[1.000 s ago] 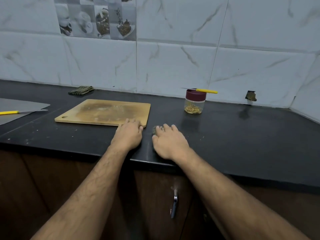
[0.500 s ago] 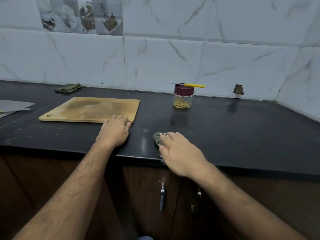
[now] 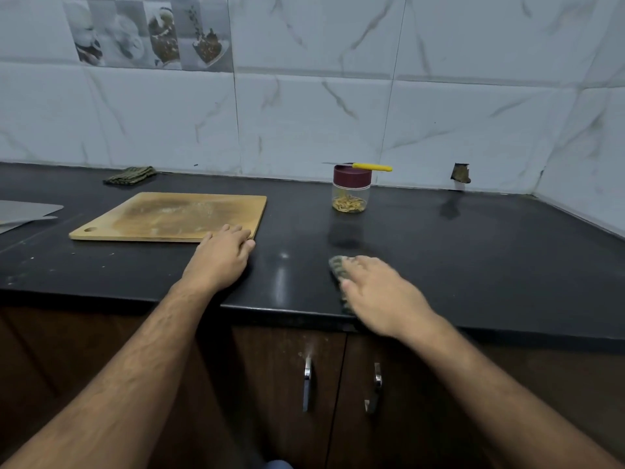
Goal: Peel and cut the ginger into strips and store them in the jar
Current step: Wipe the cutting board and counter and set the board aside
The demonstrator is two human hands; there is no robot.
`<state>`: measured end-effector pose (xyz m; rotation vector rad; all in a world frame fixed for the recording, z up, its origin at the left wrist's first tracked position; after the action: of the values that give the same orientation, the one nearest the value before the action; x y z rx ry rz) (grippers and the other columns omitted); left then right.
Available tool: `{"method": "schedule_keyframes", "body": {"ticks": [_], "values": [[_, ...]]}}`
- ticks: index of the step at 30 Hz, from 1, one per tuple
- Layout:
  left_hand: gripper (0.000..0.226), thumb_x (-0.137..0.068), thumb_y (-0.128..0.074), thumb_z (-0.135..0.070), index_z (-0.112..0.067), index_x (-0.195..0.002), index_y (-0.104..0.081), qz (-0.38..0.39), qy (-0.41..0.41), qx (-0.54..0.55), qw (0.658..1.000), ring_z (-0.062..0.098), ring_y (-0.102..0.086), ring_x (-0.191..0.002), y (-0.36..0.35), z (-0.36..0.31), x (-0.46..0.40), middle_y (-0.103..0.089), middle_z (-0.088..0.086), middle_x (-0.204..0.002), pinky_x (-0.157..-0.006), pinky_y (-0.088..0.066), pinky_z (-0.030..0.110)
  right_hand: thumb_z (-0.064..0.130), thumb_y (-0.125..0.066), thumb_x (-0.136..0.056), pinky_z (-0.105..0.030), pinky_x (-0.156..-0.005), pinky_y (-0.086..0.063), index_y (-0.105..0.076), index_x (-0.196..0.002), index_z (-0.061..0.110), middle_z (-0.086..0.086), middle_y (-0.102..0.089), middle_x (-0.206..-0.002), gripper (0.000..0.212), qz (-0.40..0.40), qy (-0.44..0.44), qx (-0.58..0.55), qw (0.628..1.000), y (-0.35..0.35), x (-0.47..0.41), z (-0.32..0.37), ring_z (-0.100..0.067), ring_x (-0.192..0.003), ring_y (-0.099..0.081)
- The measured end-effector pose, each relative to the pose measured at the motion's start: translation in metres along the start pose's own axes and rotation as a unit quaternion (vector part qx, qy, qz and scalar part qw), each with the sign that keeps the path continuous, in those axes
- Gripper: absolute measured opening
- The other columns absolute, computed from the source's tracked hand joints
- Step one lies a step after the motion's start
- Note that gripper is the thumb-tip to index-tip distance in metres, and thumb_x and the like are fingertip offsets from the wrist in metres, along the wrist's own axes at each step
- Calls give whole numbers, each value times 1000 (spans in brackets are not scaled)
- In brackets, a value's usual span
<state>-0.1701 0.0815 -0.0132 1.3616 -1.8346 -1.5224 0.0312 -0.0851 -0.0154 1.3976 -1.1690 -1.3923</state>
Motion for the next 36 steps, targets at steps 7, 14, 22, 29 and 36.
{"method": "schedule_keyframes", "body": {"ticks": [7, 14, 22, 29, 36], "values": [[46, -106, -34, -33, -14, -148, -41, 6, -47, 14, 999, 19, -21, -149, -8, -46, 1, -34, 4, -157, -121, -14, 43, 36, -13, -80, -44, -104, -32, -52, -134, 7, -15, -49, -142, 73, 60, -132, -1, 989, -22, -67, -36, -34, -125, -44], [47, -105, -35, -34, -15, -148, -40, 5, -72, 30, 997, 19, -18, -150, -14, -75, -2, -33, 4, -158, -122, -14, 42, 28, -29, -104, -37, -111, -29, -49, -139, 8, -12, -48, -144, 45, -33, -71, -31, 996, 16, 37, -42, -27, -131, -42], [49, -106, -33, -34, -14, -150, -37, 34, -88, 8, 996, 20, -17, -150, -22, -113, 6, -30, 5, -159, -122, -8, 42, 29, -27, -100, -44, -109, -32, -48, -139, 10, -13, -44, -147, 47, 50, -90, -3, 995, -5, -9, -51, -32, -132, -40], [53, -105, -35, -41, -14, -150, -37, 47, -66, -8, 997, 19, -17, -150, -28, -96, 12, -30, 4, -159, -121, -9, 42, 27, -27, -106, -29, -114, -18, -35, -151, 7, -14, -34, -156, 50, 39, -156, -16, 987, 19, 55, -122, -27, -142, -30], [80, -91, -24, -71, -21, -154, -30, 101, -111, -23, 988, 19, -11, -151, -39, -144, 11, -21, 2, -162, -122, -10, 45, 30, -28, -104, -34, -115, -21, -39, -147, 9, -13, -37, -153, 49, 46, -122, -35, 991, 12, 32, -101, -26, -138, -33]]}}
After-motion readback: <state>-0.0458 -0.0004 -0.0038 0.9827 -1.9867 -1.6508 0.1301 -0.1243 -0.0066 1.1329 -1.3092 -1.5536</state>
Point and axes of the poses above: each hand's wrist, its own x-axis away from the middle knuckle, its own y-axis out of the back of the hand, z = x × y, the point moved 4 cm from there along -x, towards the middle knuckle
